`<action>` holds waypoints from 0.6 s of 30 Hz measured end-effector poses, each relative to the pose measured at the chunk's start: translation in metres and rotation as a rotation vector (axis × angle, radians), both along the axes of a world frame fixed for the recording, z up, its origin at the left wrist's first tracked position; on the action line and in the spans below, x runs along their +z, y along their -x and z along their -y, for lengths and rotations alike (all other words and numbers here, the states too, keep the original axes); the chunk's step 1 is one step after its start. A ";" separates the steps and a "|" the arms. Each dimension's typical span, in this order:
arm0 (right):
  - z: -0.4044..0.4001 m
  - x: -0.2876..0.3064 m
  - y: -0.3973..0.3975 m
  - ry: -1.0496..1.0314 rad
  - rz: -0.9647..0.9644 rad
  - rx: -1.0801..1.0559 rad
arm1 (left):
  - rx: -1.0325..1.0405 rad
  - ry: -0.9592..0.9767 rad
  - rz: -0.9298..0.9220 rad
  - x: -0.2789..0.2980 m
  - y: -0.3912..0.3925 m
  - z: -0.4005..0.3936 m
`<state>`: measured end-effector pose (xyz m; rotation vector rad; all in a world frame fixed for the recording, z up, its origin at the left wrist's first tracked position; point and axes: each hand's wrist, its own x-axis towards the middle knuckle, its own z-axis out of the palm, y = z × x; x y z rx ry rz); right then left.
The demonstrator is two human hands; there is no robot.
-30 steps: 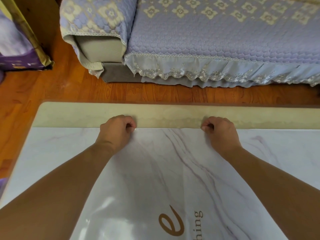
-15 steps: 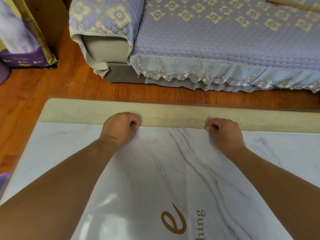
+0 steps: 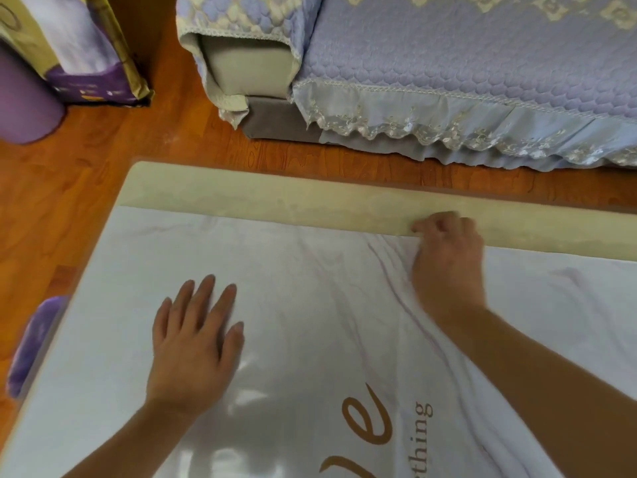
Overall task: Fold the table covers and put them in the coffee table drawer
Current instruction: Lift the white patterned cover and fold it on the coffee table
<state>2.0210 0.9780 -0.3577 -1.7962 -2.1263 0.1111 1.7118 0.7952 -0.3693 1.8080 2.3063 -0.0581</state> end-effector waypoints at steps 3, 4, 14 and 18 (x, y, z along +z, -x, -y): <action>0.042 -0.005 0.064 0.093 0.047 0.282 | -0.022 0.008 -0.029 -0.006 0.000 -0.001; 0.054 -0.009 0.083 0.151 0.084 0.331 | -0.020 0.021 -0.035 -0.004 0.000 0.000; 0.069 -0.030 0.155 0.248 0.140 0.171 | -0.034 0.050 -0.061 -0.010 0.008 -0.001; 0.069 -0.026 0.160 0.287 0.187 0.142 | -0.053 0.049 -0.028 -0.006 0.011 -0.002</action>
